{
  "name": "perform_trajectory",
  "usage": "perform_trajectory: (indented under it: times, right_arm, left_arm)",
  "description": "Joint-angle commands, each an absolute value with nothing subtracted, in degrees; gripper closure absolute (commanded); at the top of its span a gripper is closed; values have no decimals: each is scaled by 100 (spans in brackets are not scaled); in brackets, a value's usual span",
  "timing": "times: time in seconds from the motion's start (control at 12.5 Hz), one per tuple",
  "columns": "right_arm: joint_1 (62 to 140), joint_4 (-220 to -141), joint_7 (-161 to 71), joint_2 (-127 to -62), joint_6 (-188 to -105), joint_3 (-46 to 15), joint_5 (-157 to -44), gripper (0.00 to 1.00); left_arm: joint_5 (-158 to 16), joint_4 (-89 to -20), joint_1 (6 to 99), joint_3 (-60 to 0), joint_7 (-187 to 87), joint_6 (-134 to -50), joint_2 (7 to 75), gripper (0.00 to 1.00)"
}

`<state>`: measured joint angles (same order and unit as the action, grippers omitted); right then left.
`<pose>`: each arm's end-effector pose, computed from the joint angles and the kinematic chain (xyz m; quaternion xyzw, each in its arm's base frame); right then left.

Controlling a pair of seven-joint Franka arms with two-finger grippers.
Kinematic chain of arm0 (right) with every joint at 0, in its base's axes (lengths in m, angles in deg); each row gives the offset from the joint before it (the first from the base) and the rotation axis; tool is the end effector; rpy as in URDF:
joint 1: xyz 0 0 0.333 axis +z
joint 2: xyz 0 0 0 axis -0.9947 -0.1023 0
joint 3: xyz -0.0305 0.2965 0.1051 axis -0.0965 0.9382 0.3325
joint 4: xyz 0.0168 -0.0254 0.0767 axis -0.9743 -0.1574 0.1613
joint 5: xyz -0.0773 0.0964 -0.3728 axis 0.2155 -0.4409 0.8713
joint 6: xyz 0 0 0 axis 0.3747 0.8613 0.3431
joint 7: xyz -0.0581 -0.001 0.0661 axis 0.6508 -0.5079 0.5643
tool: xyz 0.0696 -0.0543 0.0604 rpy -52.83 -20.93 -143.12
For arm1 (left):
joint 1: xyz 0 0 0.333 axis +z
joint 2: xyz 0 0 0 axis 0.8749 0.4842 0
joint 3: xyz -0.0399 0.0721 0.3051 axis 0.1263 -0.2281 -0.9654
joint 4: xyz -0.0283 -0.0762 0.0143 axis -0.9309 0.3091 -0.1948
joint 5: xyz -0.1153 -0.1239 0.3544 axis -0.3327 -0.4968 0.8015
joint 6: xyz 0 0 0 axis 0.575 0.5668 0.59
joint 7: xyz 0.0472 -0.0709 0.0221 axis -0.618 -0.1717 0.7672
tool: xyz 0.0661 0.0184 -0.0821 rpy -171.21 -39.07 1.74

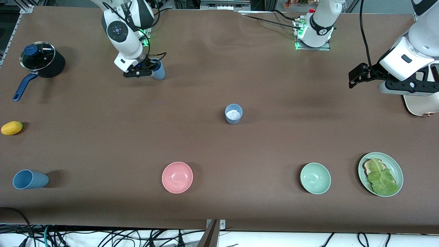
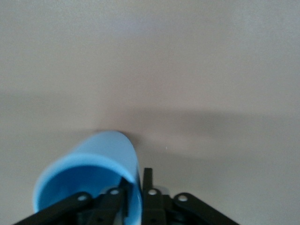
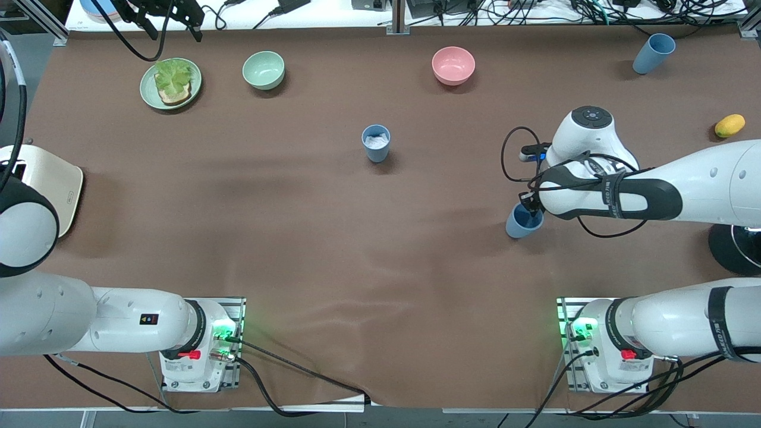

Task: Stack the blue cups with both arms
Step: 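Lift the blue cup with the right gripper toward the middle cup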

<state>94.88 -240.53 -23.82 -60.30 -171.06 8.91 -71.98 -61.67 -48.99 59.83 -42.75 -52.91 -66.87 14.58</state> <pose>0.3212 0.1747 0.2519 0.9954 0.0531 -0.0776 0.0170 0.5487 -0.0656 0.5965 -0.9994 0.0301 0.0165 0.0017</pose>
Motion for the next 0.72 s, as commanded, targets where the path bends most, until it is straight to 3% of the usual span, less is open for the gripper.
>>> perform_trajectory:
  times: [0.0,0.24,0.4,0.64]
  right_arm:
    - [9529,-24147,-2398,-5749,-17028,870,-7375,100]
    - [9529,-23578,-2407,-5731,-16363,826,-7717,100]
    - [9529,-22631,-2399,-5783,-15581,651,-7832,100]
    - [9511,-21417,-2346,-6265,-15069,597,-7841,100]
  left_arm:
    - [-6068,-4849,5946,-4306,-5387,-6626,1406,0]
    - [-6059,-4849,5945,-4306,-5387,-6626,1406,0]
    - [-6059,-4849,5946,-4306,-5387,-6626,1406,0]
    - [-6059,-4849,5945,-4306,-5387,-6626,1415,0]
